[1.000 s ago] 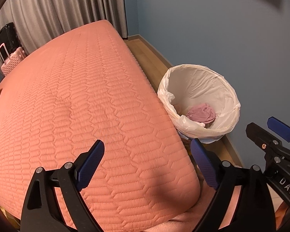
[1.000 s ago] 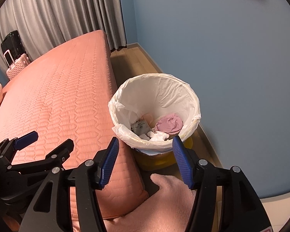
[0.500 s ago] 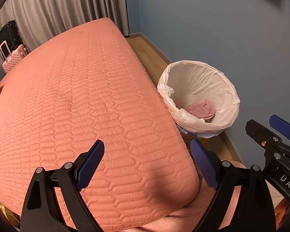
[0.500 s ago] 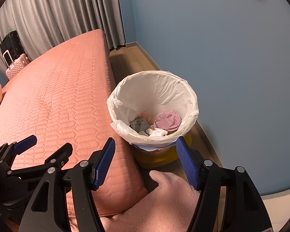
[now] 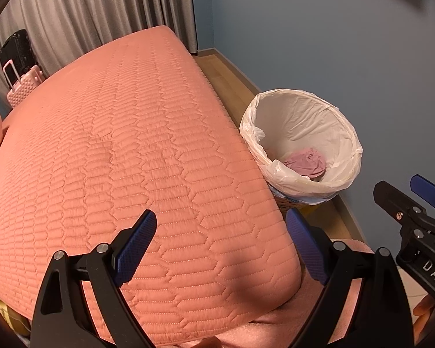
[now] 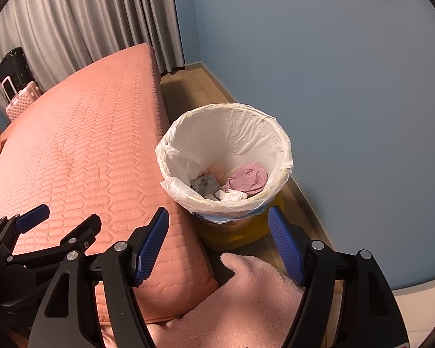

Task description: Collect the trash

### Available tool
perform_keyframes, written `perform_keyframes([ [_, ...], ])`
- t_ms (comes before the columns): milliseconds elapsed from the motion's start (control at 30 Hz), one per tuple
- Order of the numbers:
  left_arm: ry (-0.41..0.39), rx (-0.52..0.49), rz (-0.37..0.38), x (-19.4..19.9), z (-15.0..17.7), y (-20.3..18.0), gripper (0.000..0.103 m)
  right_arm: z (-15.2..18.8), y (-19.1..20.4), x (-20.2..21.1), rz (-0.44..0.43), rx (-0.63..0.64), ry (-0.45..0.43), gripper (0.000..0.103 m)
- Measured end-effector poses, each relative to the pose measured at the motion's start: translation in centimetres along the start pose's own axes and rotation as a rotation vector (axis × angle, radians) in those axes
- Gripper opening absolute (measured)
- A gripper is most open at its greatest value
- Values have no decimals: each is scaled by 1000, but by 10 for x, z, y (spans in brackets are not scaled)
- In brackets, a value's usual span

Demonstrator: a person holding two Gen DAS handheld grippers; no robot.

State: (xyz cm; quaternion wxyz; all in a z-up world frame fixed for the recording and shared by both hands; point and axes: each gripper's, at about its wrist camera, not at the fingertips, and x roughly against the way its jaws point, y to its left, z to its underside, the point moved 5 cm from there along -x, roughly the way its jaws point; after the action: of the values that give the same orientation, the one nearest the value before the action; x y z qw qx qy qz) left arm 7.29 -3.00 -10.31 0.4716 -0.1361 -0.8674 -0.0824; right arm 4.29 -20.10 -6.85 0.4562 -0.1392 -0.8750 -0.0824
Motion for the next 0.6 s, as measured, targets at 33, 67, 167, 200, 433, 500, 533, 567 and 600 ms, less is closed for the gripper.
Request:
perform_keyframes([
  [33,-1,0,1,0,0,0,87,0,0,0,1,-1,0,70],
  [67,-4,-1,-1,0,0,0,87,1,0,0,1,-1,0,70],
  [167,-6,-5,-5,1,-1,0,87,1,-1,0,2,-1,0,70],
  [200,-10,-6,-7,1,-1,0,87,2,-2,0,3,0,0,71],
  [433,-19,-18,-19,3,0,-4,87,4,-4,-1,5,-2,2,72],
  [500,-21,-20,-21,3,0,-5,87,4,-5,0,6,-4,0,72],
  [533,-20,-19,-20,3,0,-6,87,5,-5,1,6,-4,-1,72],
  [567,-20,-19,-22,3,0,-6,87,5,-5,1,7,-5,-2,72],
  [600,-22,-19,-27,4,0,-6,87,5,-5,1,7,-6,-3,72],
])
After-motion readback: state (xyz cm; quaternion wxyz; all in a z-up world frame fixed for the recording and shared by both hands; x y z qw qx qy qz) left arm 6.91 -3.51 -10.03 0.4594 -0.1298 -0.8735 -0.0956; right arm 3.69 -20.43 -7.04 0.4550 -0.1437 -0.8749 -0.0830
